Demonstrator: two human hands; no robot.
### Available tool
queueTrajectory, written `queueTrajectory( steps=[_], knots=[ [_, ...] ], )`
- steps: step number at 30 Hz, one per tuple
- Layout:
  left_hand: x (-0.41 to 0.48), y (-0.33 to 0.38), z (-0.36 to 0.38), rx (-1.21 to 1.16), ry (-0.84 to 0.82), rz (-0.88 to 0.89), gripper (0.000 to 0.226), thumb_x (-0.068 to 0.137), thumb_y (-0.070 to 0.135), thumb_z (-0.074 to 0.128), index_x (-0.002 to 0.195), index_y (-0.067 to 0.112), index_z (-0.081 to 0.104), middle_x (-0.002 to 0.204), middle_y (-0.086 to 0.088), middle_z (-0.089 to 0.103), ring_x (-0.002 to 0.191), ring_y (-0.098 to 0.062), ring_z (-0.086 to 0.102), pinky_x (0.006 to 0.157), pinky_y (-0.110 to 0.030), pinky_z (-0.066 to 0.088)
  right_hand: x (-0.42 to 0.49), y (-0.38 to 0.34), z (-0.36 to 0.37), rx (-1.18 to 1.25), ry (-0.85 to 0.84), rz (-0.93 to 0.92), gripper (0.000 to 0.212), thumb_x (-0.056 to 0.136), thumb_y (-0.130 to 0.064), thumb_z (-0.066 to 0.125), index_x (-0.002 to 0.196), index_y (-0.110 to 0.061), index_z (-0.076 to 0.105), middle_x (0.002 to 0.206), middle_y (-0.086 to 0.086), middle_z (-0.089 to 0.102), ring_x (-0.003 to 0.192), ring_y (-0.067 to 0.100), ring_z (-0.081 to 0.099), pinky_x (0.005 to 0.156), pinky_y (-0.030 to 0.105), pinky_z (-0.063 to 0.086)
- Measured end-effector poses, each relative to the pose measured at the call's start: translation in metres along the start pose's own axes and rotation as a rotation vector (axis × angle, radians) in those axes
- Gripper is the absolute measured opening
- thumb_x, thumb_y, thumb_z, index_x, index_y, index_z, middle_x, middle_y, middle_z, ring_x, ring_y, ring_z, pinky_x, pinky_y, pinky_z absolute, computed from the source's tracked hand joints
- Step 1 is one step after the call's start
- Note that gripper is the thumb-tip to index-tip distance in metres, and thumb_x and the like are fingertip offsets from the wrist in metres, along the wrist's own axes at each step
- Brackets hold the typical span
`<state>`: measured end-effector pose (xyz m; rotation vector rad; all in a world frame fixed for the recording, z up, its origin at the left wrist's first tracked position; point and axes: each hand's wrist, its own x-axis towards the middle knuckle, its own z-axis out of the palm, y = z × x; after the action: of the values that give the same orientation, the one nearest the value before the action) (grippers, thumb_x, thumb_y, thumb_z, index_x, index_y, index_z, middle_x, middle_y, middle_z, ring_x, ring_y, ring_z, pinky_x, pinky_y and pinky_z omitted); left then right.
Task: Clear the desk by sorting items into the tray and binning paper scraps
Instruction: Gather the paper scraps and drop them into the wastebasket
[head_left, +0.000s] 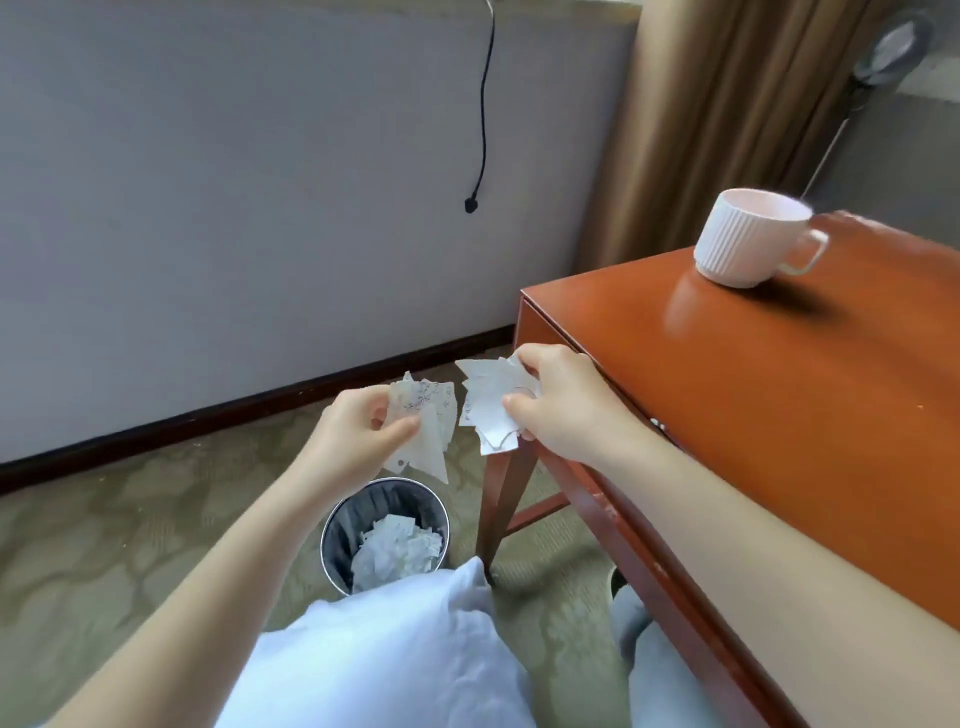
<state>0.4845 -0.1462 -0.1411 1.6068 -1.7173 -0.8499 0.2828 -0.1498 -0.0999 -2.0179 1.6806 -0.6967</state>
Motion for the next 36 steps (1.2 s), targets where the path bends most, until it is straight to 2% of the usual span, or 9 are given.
queueTrajectory(
  steps=[4, 10, 13, 22, 25, 29, 31, 33, 36],
  knots=[
    [0.011, -0.053, 0.007, -0.063, 0.026, -0.121, 0.015, 0.089, 0.024, 0.059, 0.097, 0.019, 0.07, 0.094, 0.005, 0.072, 0.092, -0.015, 0.066, 0.085, -0.039, 0.053, 0.027, 0.009, 0.055, 0.055, -0.088, 0.101, 0.014, 0.082, -0.005, 0.048, 0.092, 0.002, 0.056, 0.081, 0.021, 0.066, 0.076, 0.039, 0.062, 0.055, 0.03, 0.036],
    [0.034, -0.139, 0.038, -0.163, 0.052, -0.388, 0.021, 0.087, 0.017, 0.056, 0.092, -0.001, 0.067, 0.087, -0.017, 0.069, 0.069, -0.025, 0.059, 0.065, -0.035, 0.047, 0.061, 0.052, 0.146, 0.15, -0.234, 0.334, 0.007, 0.078, -0.005, 0.048, 0.076, 0.002, 0.049, 0.074, 0.014, 0.058, 0.071, 0.041, 0.061, 0.055, 0.029, 0.034],
    [0.042, -0.175, 0.058, -0.202, 0.057, -0.542, 0.017, 0.084, 0.012, 0.055, 0.077, -0.002, 0.061, 0.067, -0.008, 0.057, 0.059, -0.017, 0.046, 0.06, -0.028, 0.034, 0.071, 0.077, 0.19, 0.196, -0.297, 0.45, 0.01, 0.079, -0.006, 0.051, 0.072, -0.01, 0.044, 0.071, 0.01, 0.051, 0.062, 0.021, 0.051, 0.057, 0.028, 0.033],
    [0.076, -0.268, 0.102, -0.233, 0.069, -0.797, 0.015, 0.083, 0.001, 0.055, 0.071, 0.009, 0.057, 0.066, -0.003, 0.055, 0.058, -0.019, 0.044, 0.05, -0.026, 0.03, 0.09, 0.138, 0.309, 0.236, -0.408, 0.648, 0.011, 0.07, -0.005, 0.05, 0.068, -0.012, 0.044, 0.068, 0.009, 0.046, 0.065, 0.022, 0.05, 0.061, 0.046, 0.052],
    [0.079, -0.296, 0.111, -0.17, 0.051, -0.859, 0.01, 0.085, 0.004, 0.055, 0.079, 0.01, 0.06, 0.076, -0.006, 0.06, 0.065, -0.021, 0.049, 0.053, -0.026, 0.034, 0.091, 0.148, 0.333, 0.223, -0.453, 0.675, 0.02, 0.072, -0.002, 0.05, 0.065, -0.014, 0.035, 0.066, 0.006, 0.039, 0.065, 0.021, 0.048, 0.057, 0.036, 0.04],
    [0.079, -0.319, 0.121, -0.13, 0.001, -0.886, 0.014, 0.087, 0.005, 0.053, 0.081, 0.017, 0.058, 0.082, -0.004, 0.061, 0.068, -0.019, 0.051, 0.054, -0.025, 0.036, 0.093, 0.161, 0.353, 0.217, -0.503, 0.716, 0.021, 0.077, -0.001, 0.05, 0.069, -0.013, 0.035, 0.069, 0.007, 0.034, 0.066, 0.02, 0.041, 0.057, 0.03, 0.027],
    [0.081, -0.326, 0.126, -0.108, -0.028, -0.891, 0.01, 0.088, 0.007, 0.055, 0.088, 0.016, 0.059, 0.087, -0.004, 0.061, 0.078, -0.022, 0.053, 0.061, -0.026, 0.038, 0.093, 0.164, 0.36, 0.242, -0.537, 0.752, 0.02, 0.079, -0.002, 0.052, 0.071, -0.014, 0.039, 0.071, 0.005, 0.039, 0.068, 0.024, 0.044, 0.056, 0.033, 0.035],
    [0.082, -0.332, 0.132, -0.068, -0.105, -0.906, 0.02, 0.089, 0.012, 0.056, 0.109, 0.01, 0.059, 0.106, -0.007, 0.062, 0.097, -0.025, 0.053, 0.077, -0.027, 0.038, 0.092, 0.165, 0.364, 0.266, -0.597, 0.768, 0.018, 0.078, -0.007, 0.057, 0.092, -0.016, 0.054, 0.089, 0.008, 0.053, 0.076, 0.027, 0.052, 0.065, 0.035, 0.046],
    [0.081, -0.332, 0.138, -0.034, -0.222, -0.9, 0.041, 0.091, 0.017, 0.054, 0.13, 0.006, 0.048, 0.132, -0.011, 0.053, 0.115, -0.026, 0.051, 0.09, -0.03, 0.039, 0.093, 0.166, 0.356, 0.289, -0.664, 0.765, 0.034, 0.085, -0.008, 0.053, 0.119, -0.014, 0.053, 0.099, 0.007, 0.054, 0.076, 0.019, 0.05, 0.06, 0.022, 0.041]
  ],
)
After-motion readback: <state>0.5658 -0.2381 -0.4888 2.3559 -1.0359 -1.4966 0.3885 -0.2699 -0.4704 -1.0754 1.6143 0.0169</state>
